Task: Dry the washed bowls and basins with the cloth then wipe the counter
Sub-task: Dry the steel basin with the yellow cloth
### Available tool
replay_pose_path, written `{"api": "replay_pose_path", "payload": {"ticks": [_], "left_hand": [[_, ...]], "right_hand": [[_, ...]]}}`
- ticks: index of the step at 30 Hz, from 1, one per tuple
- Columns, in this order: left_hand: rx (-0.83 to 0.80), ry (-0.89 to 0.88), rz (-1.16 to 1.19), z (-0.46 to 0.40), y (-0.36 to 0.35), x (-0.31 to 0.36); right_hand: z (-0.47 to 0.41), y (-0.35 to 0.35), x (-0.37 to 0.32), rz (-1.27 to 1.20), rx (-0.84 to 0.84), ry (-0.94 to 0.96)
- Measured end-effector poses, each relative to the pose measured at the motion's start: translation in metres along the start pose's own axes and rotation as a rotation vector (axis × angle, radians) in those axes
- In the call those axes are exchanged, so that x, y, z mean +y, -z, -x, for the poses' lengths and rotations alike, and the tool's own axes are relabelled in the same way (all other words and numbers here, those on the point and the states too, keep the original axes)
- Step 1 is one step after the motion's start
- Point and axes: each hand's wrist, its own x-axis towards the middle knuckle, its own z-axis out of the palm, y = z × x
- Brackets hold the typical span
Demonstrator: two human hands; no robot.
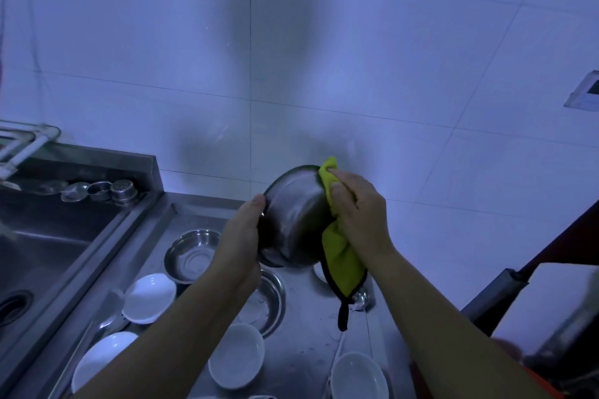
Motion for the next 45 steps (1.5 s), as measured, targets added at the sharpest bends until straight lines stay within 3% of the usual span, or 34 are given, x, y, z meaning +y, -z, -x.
{"api": "replay_pose_path", "payload": {"ticks": [8,11,15,20,26,29,36,45], "left_hand": [[-0.087,0.183,0.305,-0.016,0.001,0.012],[-0.087,0.258,0.309,-0.017,0.004,0.008],[-0.029,0.22,0.294,-0.02,0.006,0.007],[-0.024,0.226,0.266,-0.025,-0.007,0.005],[-0.016,0.278,0.32,-0.039,0.008,0.023],[-0.025,0.288,0.32,-0.039,0.017,0.027],[-0.008,0.245,0.235,-0.028,0.023,0.019],[-0.182,0.353,0.343,-0.021,0.037,0.039]], "right_hand": [[0.036,-0.012,0.024,-0.096,0.179,-0.193],[0.025,-0.005,0.023,0.063,0.165,-0.093],[0.001,0.006,0.012,0.272,0.048,0.098],[-0.002,-0.015,-0.009,0.597,-0.053,0.442],[0.028,-0.031,0.004,0.529,-0.047,0.712],[0.039,-0.022,0.018,0.513,-0.041,0.696],[0.008,-0.017,-0.004,0.458,0.007,0.38],[0.039,-0.073,-0.049,0.598,0.088,0.72]]}}
